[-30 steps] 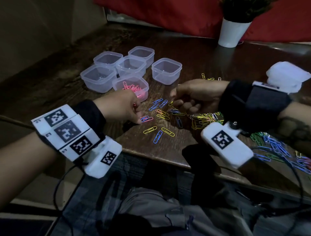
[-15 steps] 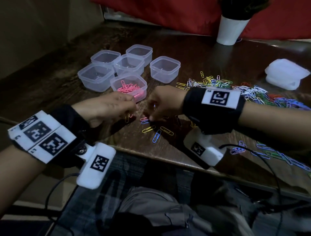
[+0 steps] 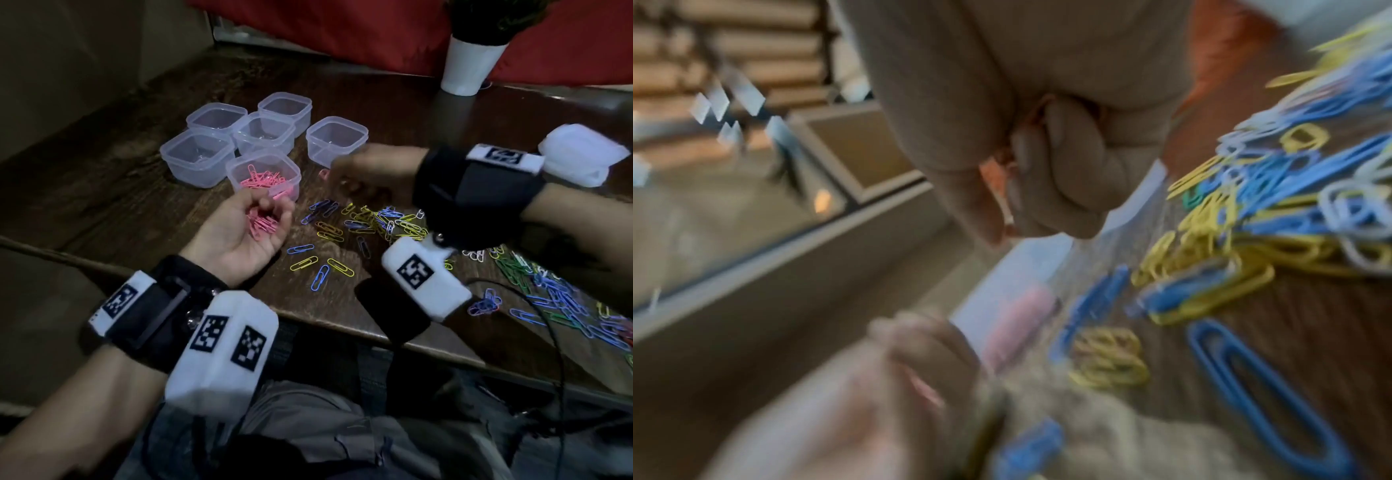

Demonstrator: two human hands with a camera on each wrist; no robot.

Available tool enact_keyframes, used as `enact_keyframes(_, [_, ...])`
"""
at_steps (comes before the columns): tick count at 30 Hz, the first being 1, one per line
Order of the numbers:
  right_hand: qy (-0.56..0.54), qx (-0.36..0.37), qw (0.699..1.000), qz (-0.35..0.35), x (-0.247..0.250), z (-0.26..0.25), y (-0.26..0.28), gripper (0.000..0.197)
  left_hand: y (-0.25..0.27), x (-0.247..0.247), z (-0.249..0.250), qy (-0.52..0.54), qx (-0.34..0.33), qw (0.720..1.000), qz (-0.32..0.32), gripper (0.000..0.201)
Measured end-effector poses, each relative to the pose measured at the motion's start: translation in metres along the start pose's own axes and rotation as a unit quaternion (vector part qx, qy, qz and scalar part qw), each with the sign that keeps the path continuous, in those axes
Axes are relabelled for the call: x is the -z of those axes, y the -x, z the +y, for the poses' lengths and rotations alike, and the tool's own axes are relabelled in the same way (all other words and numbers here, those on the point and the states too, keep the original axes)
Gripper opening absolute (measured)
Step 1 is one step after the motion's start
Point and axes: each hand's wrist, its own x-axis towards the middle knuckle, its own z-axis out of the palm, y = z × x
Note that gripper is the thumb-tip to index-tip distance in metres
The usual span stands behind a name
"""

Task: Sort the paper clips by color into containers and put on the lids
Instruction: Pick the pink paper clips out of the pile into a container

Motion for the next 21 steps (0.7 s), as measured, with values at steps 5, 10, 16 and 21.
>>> enact_keyframes(5, [0.091,0.059,0.994,-0.016,-0.01,-0.027,0.019,0.022,0.0,-0.019,-0.024,0.123,-0.019,0.992,-0.031,0.049])
enact_keyframes(10, [0.328,0.083,0.941,0.008,-0.026,-0.047,0.025,0.02,0.006,-0.037,-0.035,0.173,-0.048,0.984,-0.001,0.034])
enact_keyframes(16, [0.382,0.117,0.916,0.017,-0.021,-0.06,0.033,0.029,0.011,-0.046,-0.034,0.199,-0.058,0.978,-0.021,0.041])
enact_keyframes(21, [0.434,0.156,0.886,0.046,-0.019,-0.061,0.034,0.026,0.007,-0.046,-0.028,0.228,-0.054,0.972,-0.01,0.035])
